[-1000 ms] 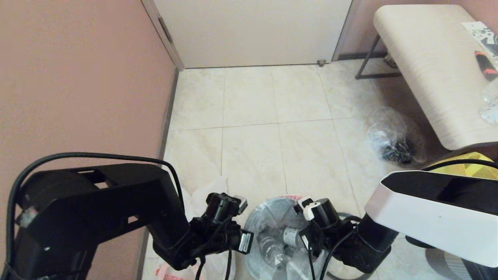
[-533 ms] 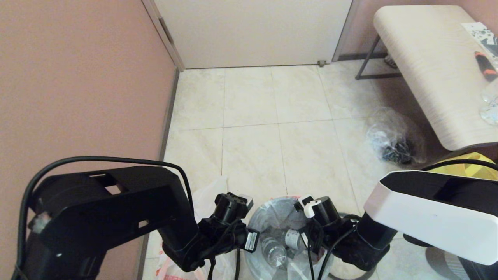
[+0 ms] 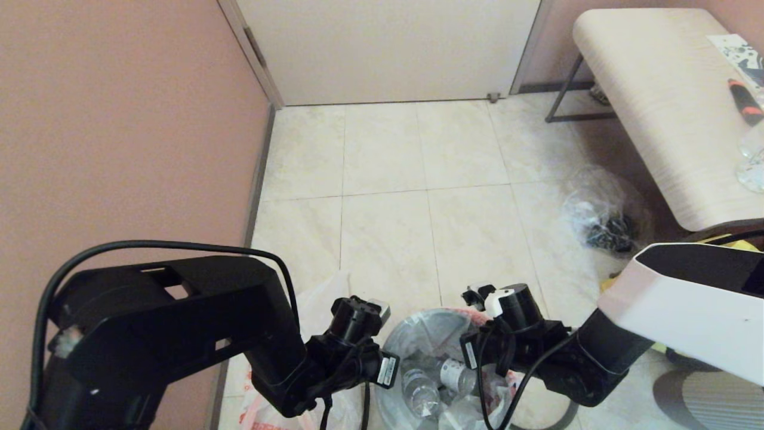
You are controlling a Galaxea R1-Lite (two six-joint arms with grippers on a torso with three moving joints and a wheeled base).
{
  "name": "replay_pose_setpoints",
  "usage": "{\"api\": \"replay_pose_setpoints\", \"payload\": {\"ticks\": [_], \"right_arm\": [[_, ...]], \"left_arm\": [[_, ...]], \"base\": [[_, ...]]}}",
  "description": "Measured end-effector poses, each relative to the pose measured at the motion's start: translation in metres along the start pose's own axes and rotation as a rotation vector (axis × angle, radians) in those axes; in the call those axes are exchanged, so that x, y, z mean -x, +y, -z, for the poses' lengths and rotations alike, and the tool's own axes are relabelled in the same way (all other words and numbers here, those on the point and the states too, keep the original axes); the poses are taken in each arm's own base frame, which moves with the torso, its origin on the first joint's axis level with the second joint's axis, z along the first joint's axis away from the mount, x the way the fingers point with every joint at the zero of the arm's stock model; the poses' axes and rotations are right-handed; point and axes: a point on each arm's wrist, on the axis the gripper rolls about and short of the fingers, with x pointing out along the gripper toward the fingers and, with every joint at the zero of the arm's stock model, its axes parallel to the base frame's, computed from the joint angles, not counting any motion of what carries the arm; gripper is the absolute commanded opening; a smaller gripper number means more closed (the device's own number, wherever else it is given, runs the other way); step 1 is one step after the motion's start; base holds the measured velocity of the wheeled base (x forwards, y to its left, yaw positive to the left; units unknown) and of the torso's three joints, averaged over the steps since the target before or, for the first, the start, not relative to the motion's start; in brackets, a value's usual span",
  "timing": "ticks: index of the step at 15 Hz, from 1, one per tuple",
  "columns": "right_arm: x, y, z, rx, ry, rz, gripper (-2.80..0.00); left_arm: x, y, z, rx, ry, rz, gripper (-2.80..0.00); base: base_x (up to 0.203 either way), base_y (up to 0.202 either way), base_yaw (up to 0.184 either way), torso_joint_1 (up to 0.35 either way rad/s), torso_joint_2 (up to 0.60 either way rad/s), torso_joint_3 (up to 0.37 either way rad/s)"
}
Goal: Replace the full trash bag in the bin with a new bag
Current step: Place the trash bag on the floor
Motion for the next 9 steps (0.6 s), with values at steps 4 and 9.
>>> {"api": "replay_pose_setpoints", "payload": {"ticks": [4,9], "right_arm": [[0.017,0.005,-0.016,-0.003,-0.051,-0.043,-2.8],[0.027,0.02,-0.026,0.012,-0.09,-0.082,-2.8]], "left_arm": [[0.0,-0.001,-0.001,-0.001,-0.004,0.0,-2.8],[-0.003,-0.006,-0.005,-0.011,-0.075,-0.029,-2.8]], "base": [[0.0,0.0,0.0,0.0,0.0,0.0],[0.0,0.0,0.0,0.0,0.0,0.0]]}}
